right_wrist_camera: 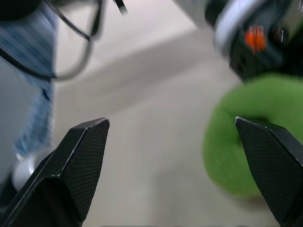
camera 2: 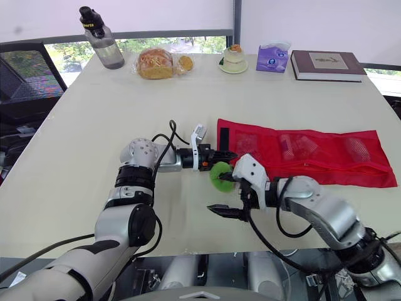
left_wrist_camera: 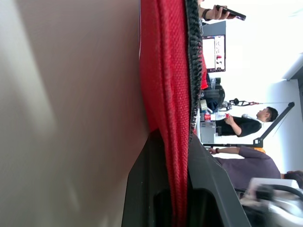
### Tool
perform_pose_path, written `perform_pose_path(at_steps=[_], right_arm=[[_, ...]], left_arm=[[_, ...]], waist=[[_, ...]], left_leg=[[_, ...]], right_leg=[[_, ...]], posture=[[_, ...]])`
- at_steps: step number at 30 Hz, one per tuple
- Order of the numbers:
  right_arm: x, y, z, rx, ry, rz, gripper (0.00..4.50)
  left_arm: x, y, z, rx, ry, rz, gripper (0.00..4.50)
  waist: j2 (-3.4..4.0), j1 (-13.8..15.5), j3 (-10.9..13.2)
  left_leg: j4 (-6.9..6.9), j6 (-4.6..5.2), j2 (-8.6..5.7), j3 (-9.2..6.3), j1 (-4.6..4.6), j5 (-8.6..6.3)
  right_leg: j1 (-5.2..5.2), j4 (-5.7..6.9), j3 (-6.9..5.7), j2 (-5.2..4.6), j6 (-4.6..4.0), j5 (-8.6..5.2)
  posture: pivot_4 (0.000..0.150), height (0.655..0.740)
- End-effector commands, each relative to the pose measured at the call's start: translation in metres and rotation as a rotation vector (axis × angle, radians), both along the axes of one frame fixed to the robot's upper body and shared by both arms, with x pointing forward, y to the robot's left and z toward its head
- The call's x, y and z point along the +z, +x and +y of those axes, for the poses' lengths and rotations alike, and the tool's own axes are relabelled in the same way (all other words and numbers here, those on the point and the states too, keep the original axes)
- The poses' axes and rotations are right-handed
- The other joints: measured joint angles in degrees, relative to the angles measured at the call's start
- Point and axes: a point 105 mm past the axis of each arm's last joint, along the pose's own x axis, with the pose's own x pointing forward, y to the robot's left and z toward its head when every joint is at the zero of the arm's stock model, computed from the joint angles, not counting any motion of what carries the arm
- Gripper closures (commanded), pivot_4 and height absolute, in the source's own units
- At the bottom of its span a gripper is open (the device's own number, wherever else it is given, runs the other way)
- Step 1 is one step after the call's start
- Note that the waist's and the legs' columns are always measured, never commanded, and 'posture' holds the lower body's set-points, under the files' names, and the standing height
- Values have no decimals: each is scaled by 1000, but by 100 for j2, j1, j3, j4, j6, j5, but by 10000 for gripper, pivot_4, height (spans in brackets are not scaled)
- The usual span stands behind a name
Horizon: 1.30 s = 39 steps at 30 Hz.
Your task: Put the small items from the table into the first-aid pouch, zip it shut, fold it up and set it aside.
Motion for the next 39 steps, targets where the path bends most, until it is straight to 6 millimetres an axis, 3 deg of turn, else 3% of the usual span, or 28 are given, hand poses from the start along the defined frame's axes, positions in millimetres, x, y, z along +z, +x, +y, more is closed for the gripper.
perform_pose_path(at_steps=[1,10,13,15,20,24,27,36,39], right_arm=[[-6,5,-1,-8,-57,-28,0],[-30,21,-4,-88,-196,-62,0],[-40,19,-12,-84,-272,-88,14297],[-45,17,-20,-79,-317,-98,18986],[-36,18,-32,-114,-313,-130,43714],[-11,21,-32,-199,-130,-131,44594],[13,19,-45,-351,89,-101,44594],[32,17,-99,-731,371,-91,44594],[35,23,-121,-856,383,-144,44594]], left_arm=[[-8,-6,-4,-17,-2,32,44456],[-12,-13,-9,-37,-8,38,44456],[-12,-13,-8,-33,-11,35,45000],[-13,-13,-7,-28,-12,36,45000],[-16,-11,-2,-8,1,33,45000],[-18,-11,1,-6,29,6,45000],[-19,-9,8,14,44,-22,45000],[-33,-16,23,9,118,-44,45000],[-34,-17,27,12,128,-48,45000]], waist=[[0,-2,0],[-1,-20,-3],[0,-17,-4],[0,-7,-5],[-6,0,-18],[-8,0,-21],[-8,-13,-21],[0,-77,-32],[6,-116,-36]], left_leg=[[0,0,0,0,0,0],[-1,-1,2,0,4,0],[0,-1,2,0,4,0],[0,-1,2,0,4,0],[-2,-1,-6,-1,4,0],[-2,-1,-7,-3,4,0],[-7,-1,-6,-5,4,0],[-16,-2,8,2,16,-1],[-19,-2,10,5,18,-1]], right_leg=[[0,0,0,0,0,0],[1,0,0,1,0,0],[1,1,0,1,0,0],[1,0,-1,1,0,0],[6,-5,-1,-5,1,-1],[8,-6,-3,-6,1,-1],[7,-4,-2,-5,0,-1],[7,-3,4,4,-1,-2],[5,-4,6,4,-1,-2]], posture=[[1500,7400],[1500,7400],[1500,7400],[1500,7400],[1500,7400],[1500,7400],[1500,7400],[1500,7400],[1500,7400]])
